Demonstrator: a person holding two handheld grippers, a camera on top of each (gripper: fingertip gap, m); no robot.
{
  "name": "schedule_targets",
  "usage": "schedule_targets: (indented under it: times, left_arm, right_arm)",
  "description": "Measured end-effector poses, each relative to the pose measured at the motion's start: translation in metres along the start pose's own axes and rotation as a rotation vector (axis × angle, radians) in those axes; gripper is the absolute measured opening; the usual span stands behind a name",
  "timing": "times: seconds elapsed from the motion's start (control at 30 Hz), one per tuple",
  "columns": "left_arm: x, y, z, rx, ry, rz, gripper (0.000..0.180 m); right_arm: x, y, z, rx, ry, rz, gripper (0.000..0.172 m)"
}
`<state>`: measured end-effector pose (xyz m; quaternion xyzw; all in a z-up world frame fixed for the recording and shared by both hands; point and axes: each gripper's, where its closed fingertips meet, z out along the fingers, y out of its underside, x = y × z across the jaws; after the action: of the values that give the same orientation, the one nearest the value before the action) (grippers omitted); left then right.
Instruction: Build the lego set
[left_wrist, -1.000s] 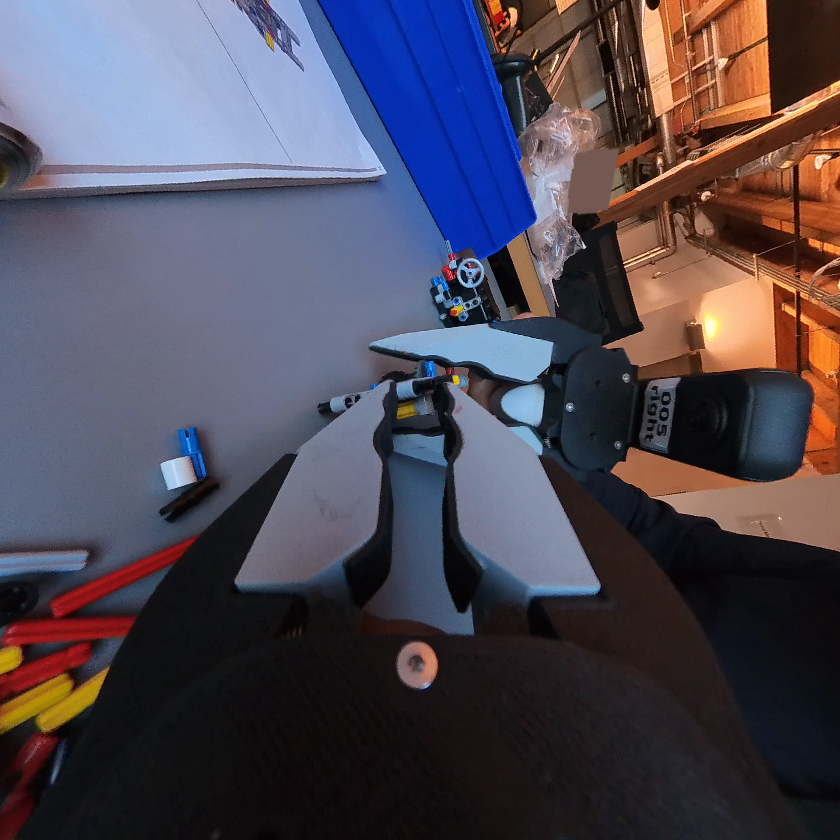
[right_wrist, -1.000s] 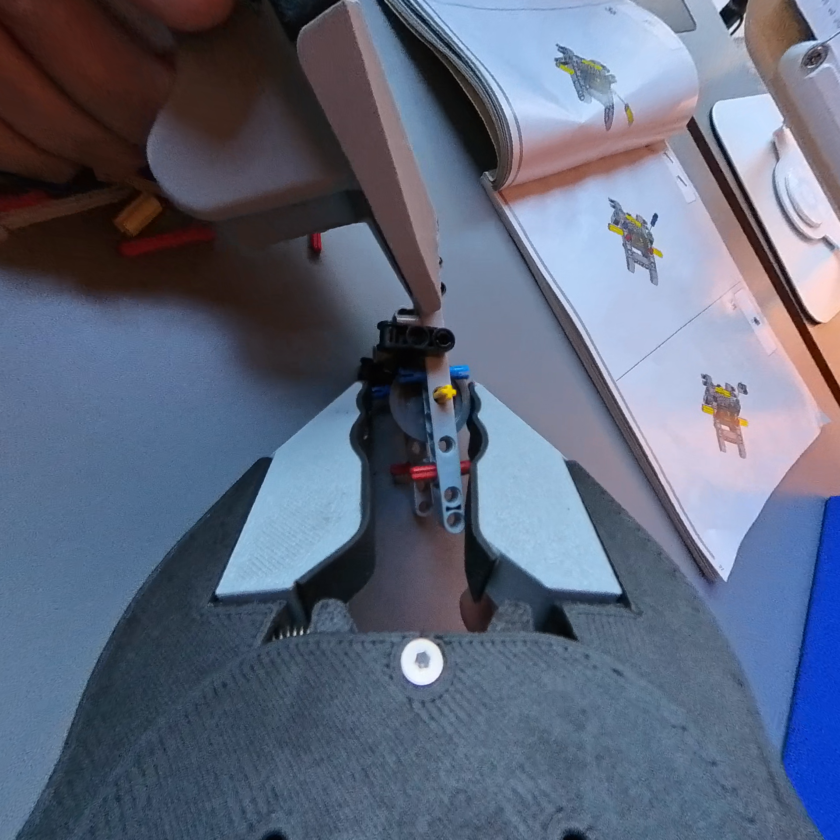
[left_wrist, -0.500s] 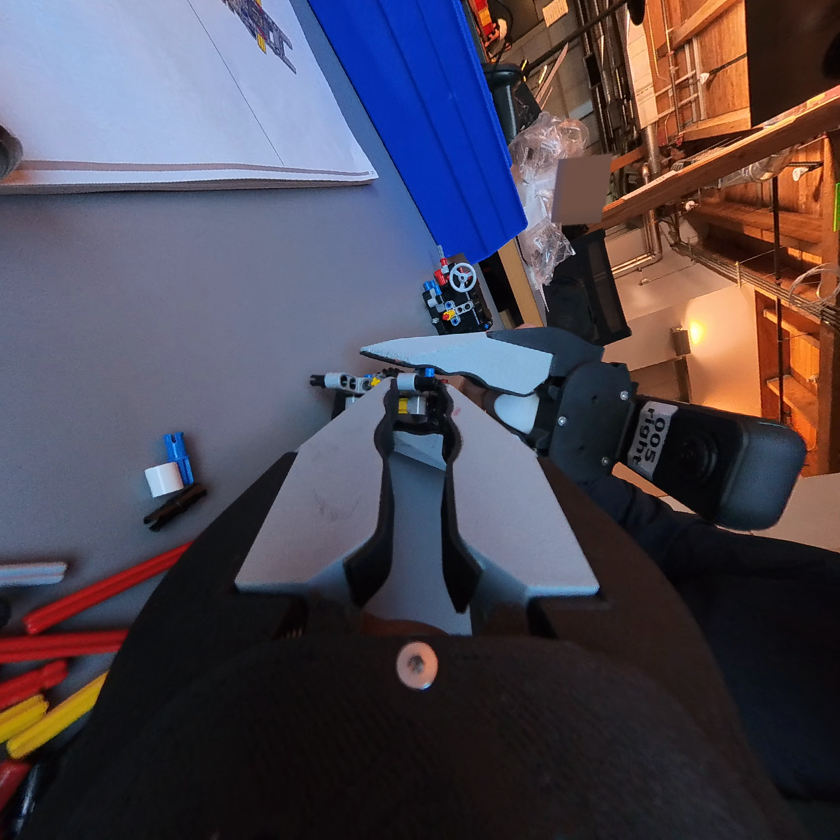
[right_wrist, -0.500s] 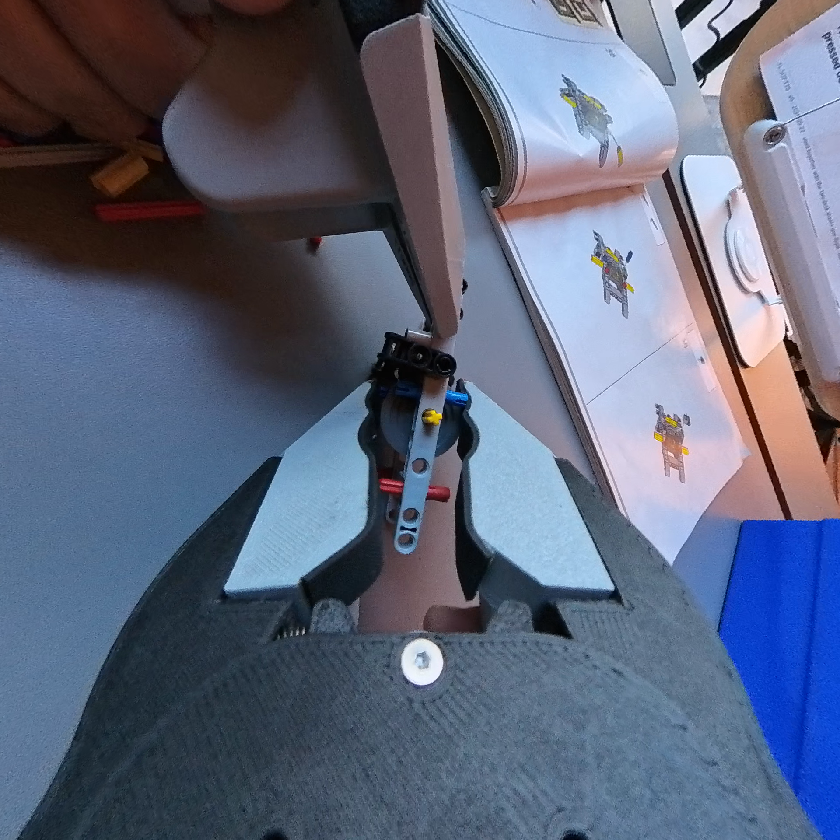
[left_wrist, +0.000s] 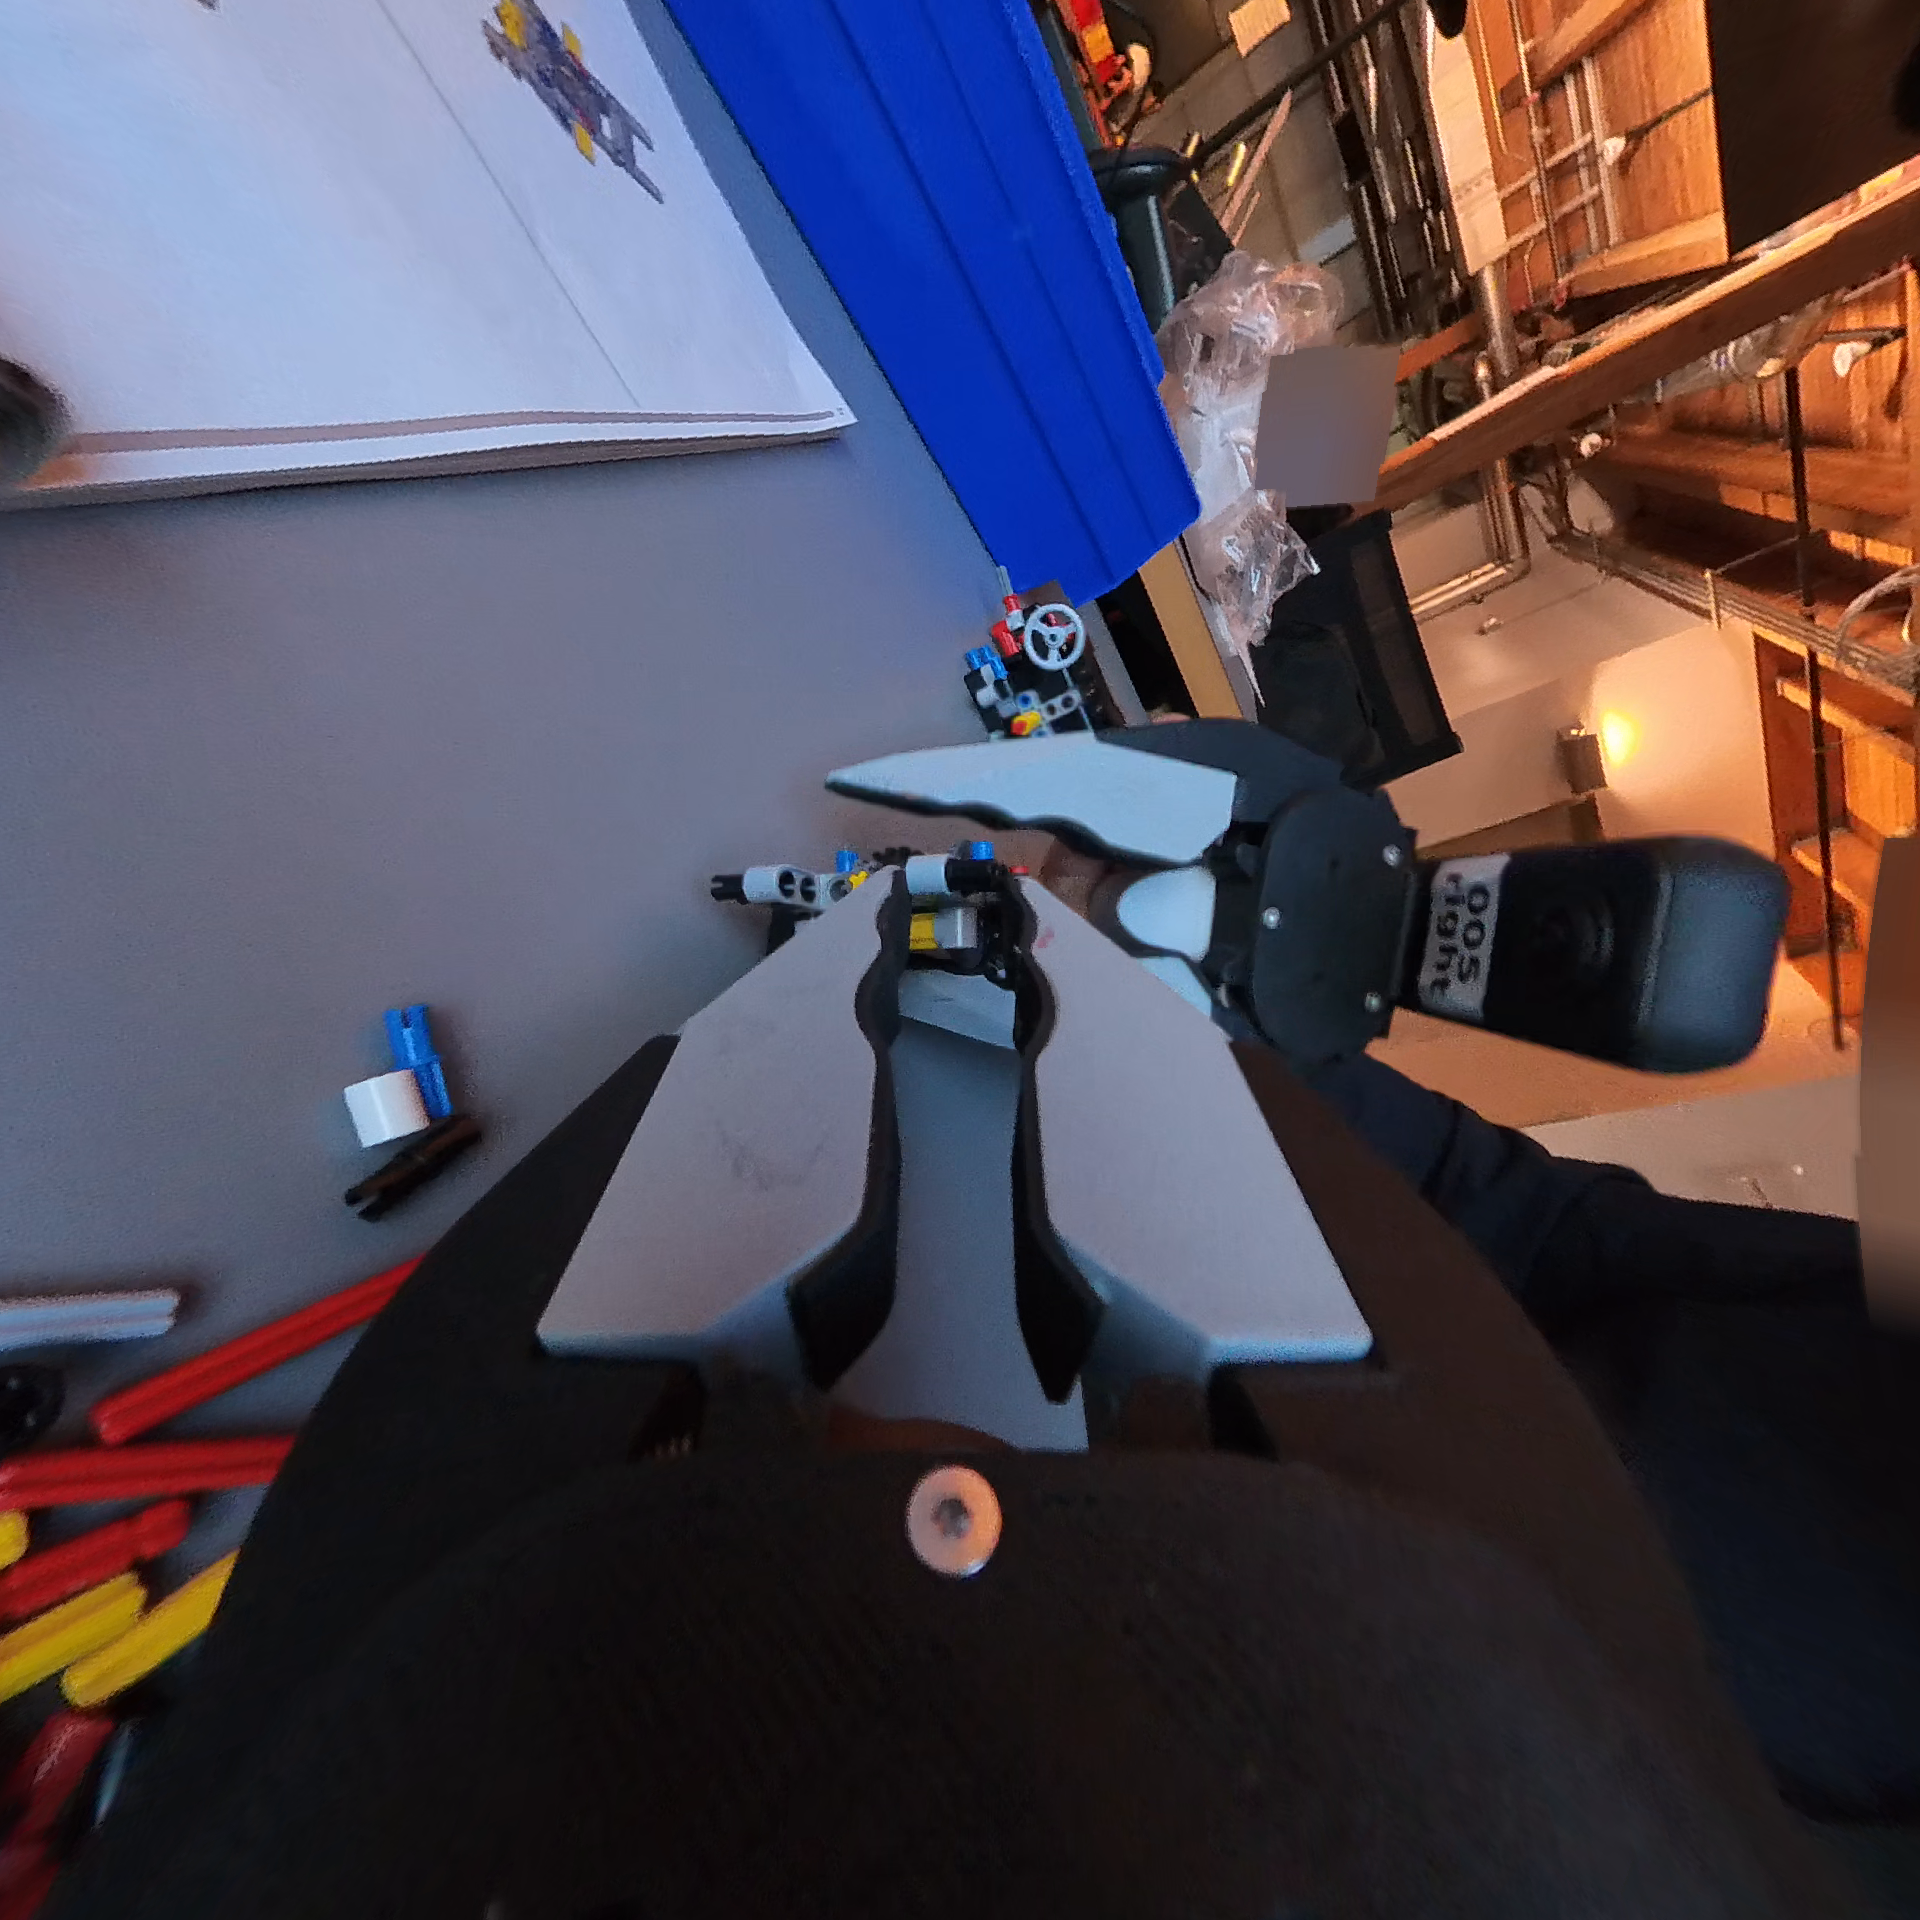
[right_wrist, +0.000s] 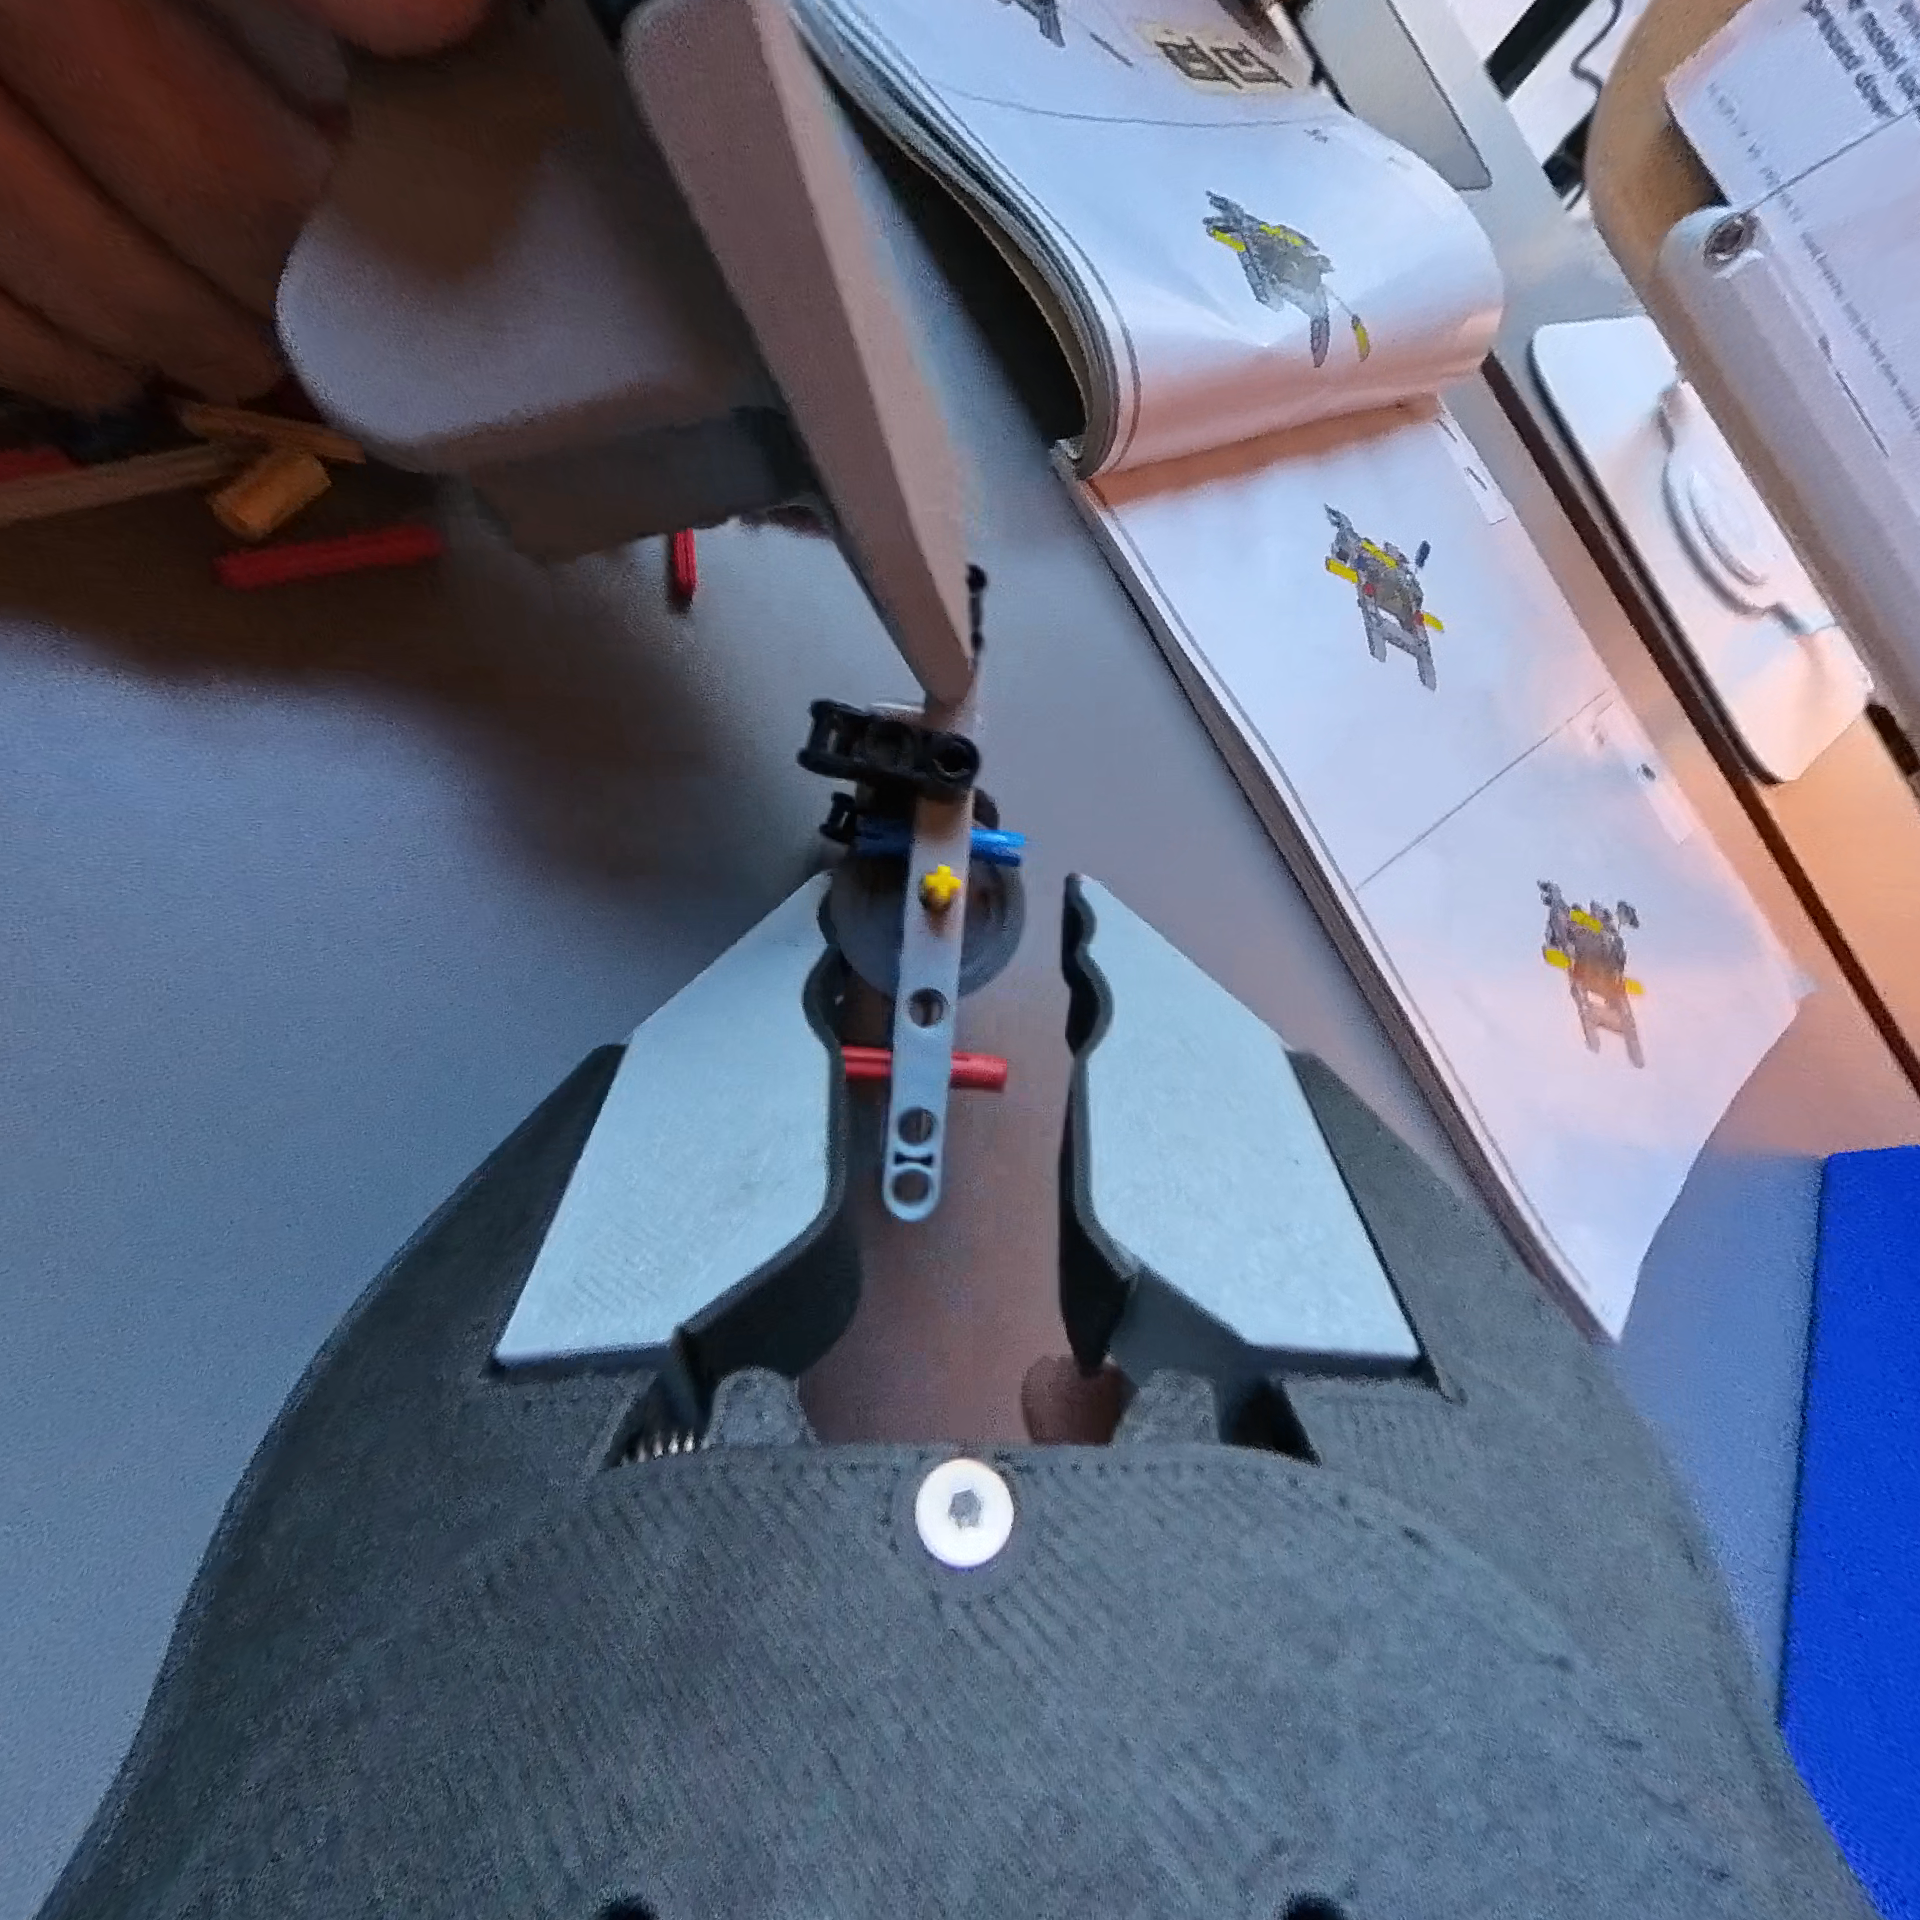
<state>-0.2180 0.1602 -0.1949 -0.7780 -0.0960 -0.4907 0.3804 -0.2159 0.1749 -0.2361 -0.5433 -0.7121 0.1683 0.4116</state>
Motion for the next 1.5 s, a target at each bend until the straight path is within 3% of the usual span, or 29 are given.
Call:
schedule_targets:
  times: [0.1, 0.2, 0.37, 0.53, 0.67, 0.77, 0.93, 1.13, 1.5]
  left_arm:
    - [0.013, 0.002, 0.0, -0.01, 0.051, 0.051, 0.015]
    - [0.03, 0.01, -0.002, -0.064, 0.097, 0.212, 0.015]
    - [-0.007, 0.035, 0.0, -0.259, -0.207, 0.755, 0.015]
    - [-0.017, 0.052, 0.005, -0.369, -0.325, 0.897, 0.014]
    - [-0.013, 0.051, 0.002, -0.374, -0.326, 0.849, 0.039]
    - [-0.004, 0.039, -0.012, -0.316, -0.296, 0.807, 0.044]
    - [0.013, 0.0, -0.045, -0.13, -0.307, 0.764, 0.042]
    - [0.007, -0.021, -0.073, 0.017, -0.344, 0.662, 0.04]
    - [0.002, -0.029, -0.074, 0.063, -0.352, 0.63, 0.036]
  right_arm:
    - [-0.001, 0.002, -0.014, 0.046, -0.046, 0.069, 0.045]
    - [-0.002, 0.004, -0.033, 0.111, -0.08, 0.139, 0.053]
    - [-0.007, 0.016, -0.05, 0.16, -0.14, 0.183, 0.059]
    - [0.001, 0.017, -0.06, 0.209, -0.146, 0.222, 0.06]
    - [0.004, 0.014, -0.066, 0.265, -0.159, 0.221, 0.059]
    - [0.005, 0.009, -0.074, 0.327, -0.16, 0.215, 0.054]
    - [0.01, -0.001, -0.083, 0.426, -0.114, 0.199, 0.052]
    - [0.013, -0.011, -0.089, 0.508, -0.133, 0.216, 0.052]
    - [0.015, -0.022, -0.096, 0.607, -0.178, 0.209, 0.044]
